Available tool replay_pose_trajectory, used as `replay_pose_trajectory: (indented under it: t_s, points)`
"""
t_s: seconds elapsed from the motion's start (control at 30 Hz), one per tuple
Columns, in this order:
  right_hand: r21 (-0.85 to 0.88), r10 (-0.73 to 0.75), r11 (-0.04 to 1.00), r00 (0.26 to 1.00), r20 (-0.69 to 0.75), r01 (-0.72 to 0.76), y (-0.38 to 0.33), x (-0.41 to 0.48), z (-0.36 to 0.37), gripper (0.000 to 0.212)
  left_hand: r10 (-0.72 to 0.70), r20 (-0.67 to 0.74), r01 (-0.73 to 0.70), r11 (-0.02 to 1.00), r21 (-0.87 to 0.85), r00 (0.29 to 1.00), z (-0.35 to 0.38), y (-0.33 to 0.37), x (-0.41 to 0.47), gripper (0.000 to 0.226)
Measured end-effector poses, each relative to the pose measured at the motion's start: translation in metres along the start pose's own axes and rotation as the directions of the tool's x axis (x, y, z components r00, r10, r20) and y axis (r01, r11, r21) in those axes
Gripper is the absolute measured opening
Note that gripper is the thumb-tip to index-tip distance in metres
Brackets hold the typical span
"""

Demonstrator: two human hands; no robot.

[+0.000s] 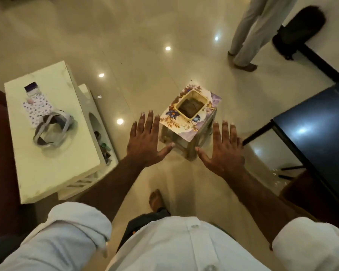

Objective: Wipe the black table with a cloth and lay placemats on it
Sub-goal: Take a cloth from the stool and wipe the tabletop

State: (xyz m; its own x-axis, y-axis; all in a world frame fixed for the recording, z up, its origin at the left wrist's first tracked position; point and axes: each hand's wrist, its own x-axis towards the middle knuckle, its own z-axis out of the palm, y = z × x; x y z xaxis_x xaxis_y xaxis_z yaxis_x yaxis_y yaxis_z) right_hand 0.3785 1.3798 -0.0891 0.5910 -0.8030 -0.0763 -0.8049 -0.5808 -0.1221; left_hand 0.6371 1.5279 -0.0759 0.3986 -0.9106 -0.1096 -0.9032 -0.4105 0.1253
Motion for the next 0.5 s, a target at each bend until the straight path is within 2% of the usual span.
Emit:
replay_pose_trajectory:
  t_s: [0.23,0.5]
  points:
    - [-0.002,0.014,1.0,1.0,0.002,-0.014,-0.065,0.106,0.007,0.119,-0.002,0.058,0.003,1.0,-0.026,0.998,-0.003,-0.102,0.081,0.122]
    - [0.0,0.032,0.999,0.999,-0.03,-0.032,-0.088,0.264,0.028,0.114,0.009,0.105,-0.009,1.0,-0.001,0.994,0.005,-0.166,0.237,0.123]
